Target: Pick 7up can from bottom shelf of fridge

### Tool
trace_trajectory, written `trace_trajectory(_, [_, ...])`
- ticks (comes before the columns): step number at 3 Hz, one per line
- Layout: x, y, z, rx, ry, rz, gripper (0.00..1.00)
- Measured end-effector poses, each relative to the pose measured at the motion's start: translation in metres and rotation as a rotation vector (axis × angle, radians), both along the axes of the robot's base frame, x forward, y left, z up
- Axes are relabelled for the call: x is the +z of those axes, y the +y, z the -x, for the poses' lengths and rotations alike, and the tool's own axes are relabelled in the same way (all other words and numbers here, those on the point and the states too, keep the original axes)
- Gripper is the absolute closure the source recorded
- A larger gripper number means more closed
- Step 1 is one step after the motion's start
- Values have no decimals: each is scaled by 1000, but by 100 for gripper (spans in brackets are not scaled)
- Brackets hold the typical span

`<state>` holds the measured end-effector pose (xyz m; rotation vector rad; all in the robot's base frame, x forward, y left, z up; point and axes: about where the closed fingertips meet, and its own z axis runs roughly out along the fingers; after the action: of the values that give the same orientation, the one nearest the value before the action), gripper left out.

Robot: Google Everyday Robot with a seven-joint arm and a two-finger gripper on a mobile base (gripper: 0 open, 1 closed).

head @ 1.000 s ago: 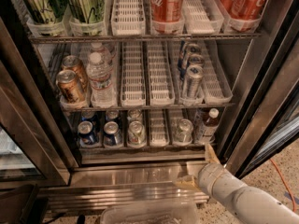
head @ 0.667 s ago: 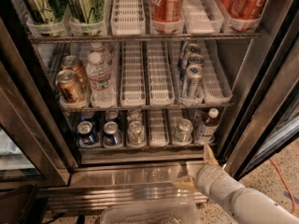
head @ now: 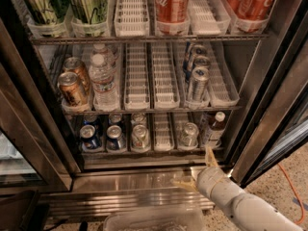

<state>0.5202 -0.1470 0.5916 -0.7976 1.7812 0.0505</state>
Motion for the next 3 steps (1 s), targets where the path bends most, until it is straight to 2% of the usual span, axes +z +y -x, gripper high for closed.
trace_trajectory(1, [-2, 3, -10, -6, -46, -27, 0])
trace_trajectory(2, [-2, -3, -17, -32, -90, -37, 8])
trace_trajectory(3, [-1, -11, -24, -61, -139, -51, 8])
